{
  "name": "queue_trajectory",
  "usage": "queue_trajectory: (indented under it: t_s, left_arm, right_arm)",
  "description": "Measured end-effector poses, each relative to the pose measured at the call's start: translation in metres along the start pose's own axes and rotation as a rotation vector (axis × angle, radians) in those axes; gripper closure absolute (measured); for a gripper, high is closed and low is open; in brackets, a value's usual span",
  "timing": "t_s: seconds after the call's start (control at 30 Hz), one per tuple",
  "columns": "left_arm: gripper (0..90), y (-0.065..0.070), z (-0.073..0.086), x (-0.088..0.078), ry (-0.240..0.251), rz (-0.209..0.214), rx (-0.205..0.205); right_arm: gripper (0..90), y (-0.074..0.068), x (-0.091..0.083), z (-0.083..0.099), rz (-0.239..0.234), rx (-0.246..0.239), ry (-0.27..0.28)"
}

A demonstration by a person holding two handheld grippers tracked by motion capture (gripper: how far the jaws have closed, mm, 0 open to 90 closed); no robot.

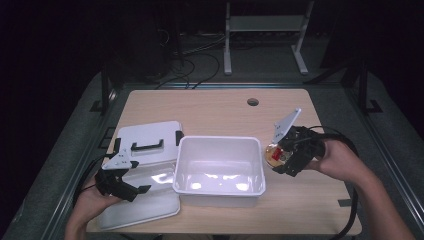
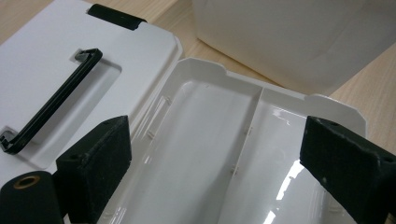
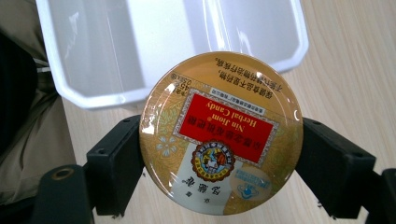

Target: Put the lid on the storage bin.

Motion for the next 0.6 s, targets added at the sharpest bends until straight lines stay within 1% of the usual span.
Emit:
queue_trajectory:
  t_s: [0.27,0.4,0.6]
  left_arm:
    - [8.8,0.000,0.002,-0.001,0.003,0.002,-0.008]
    - [8.8,-0.001,0.002,-0.001,0.006,0.004,-0.012]
    - [8.7,-0.001,0.003,0.000,0.003,0.005,-0.011]
  right_arm:
    - [20.1,-0.002,0.003,-0.018,-0.018,-0.032,0.001]
    - [20.1,-0.003,0.009,-0.028,-0.029,-0.055,0.000]
    - [20.1,-0.006,0.018,-0.040,-0.050,-0.074,-0.009]
Point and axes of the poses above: each handheld gripper's, and its own axes: x roughly forward along the jaws, z roughly out of its underside, y roughly to its right, the point moved 2 cm from there along x, roughly forward along the jaws, and after that the axes turned 2 degrees about z, right-handed, at the moved point
